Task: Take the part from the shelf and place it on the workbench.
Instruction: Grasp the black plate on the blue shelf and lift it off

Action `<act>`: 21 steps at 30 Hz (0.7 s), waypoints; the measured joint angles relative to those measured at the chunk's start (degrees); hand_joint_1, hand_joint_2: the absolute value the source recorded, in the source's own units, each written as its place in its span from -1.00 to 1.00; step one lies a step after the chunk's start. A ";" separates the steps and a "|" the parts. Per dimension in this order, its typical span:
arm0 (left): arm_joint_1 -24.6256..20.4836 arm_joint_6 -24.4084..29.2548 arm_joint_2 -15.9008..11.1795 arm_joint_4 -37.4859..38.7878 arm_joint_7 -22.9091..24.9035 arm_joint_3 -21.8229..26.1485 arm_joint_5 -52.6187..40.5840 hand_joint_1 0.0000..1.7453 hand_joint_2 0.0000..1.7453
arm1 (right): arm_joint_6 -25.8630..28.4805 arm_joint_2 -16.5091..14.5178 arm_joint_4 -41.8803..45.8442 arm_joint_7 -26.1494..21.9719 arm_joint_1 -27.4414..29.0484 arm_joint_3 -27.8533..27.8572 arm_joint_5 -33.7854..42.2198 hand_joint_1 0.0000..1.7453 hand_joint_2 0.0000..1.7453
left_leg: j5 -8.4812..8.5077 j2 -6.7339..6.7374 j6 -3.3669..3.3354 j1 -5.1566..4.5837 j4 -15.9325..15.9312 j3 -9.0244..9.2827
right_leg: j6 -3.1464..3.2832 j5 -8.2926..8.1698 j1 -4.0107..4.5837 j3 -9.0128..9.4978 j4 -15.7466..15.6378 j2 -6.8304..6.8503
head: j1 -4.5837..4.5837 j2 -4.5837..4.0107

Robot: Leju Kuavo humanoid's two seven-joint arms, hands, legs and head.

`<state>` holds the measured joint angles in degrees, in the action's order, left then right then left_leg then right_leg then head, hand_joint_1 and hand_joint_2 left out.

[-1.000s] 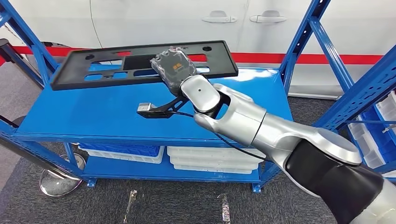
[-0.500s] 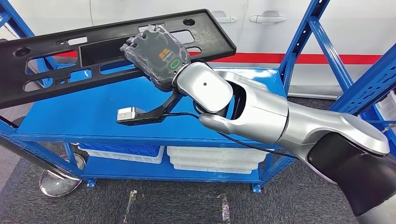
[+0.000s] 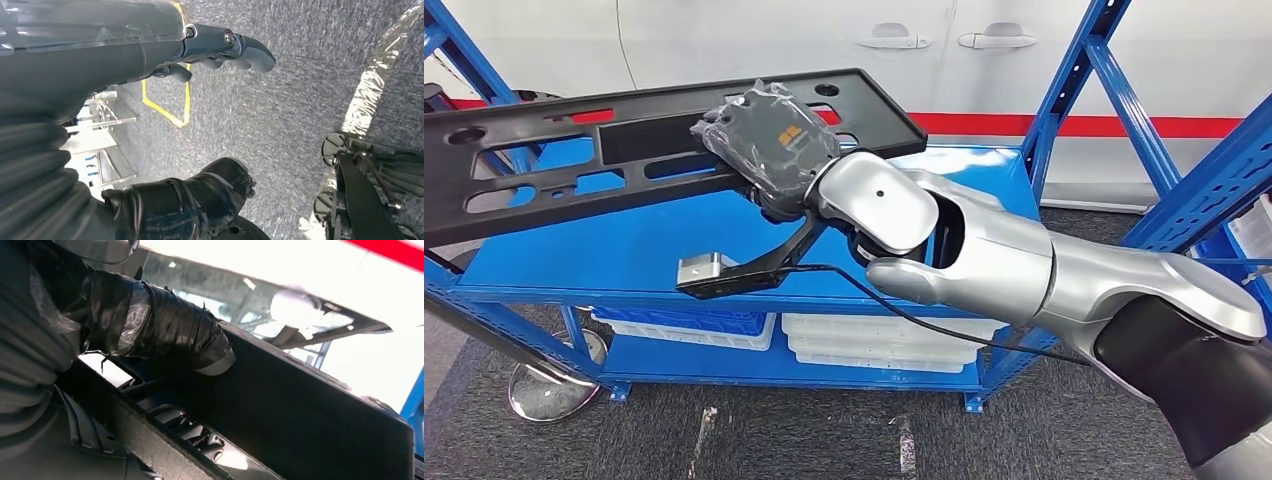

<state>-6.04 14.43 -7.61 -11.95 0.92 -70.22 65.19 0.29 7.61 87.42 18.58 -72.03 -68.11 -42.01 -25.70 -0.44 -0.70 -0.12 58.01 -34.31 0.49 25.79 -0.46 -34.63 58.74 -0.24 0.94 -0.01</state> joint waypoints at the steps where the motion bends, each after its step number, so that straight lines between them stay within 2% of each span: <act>1: 0.00 0.09 0.00 0.00 0.10 0.01 -0.09 -1.00 1.00 | 0.39 0.28 0.18 0.03 0.29 0.00 0.05 1.00 1.00 | 0.00 0.00 0.00 0.00 0.00 0.00 | 0.00 0.00 0.00 0.00 0.00 0.00 | 0.01 -0.01; 8: 0.00 0.72 0.00 -0.01 0.77 0.01 -0.48 -1.00 1.00 | 2.03 1.72 1.16 1.29 1.28 0.01 -2.51 1.00 1.00 | 0.00 0.00 0.00 0.00 0.00 0.00 | 0.00 0.00 0.00 0.00 0.00 0.00 | 0.00 0.00; 21: -0.02 1.50 0.04 -0.01 1.23 -0.01 -1.17 -1.00 1.00 | 1.45 2.39 1.71 1.84 1.57 0.02 -4.08 1.00 1.00 | 0.00 0.00 0.00 -0.01 0.00 -0.01 | 0.00 0.00 -0.01 0.01 -0.02 0.00 | 0.00 0.00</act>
<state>-6.06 15.92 -7.57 -11.96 2.15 -70.23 64.02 1.74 9.99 89.13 20.41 -70.46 -68.08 -46.08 -25.71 -0.44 -0.70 -0.13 58.02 -34.31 0.49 25.79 -0.47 -34.62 58.72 -0.24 0.94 -0.01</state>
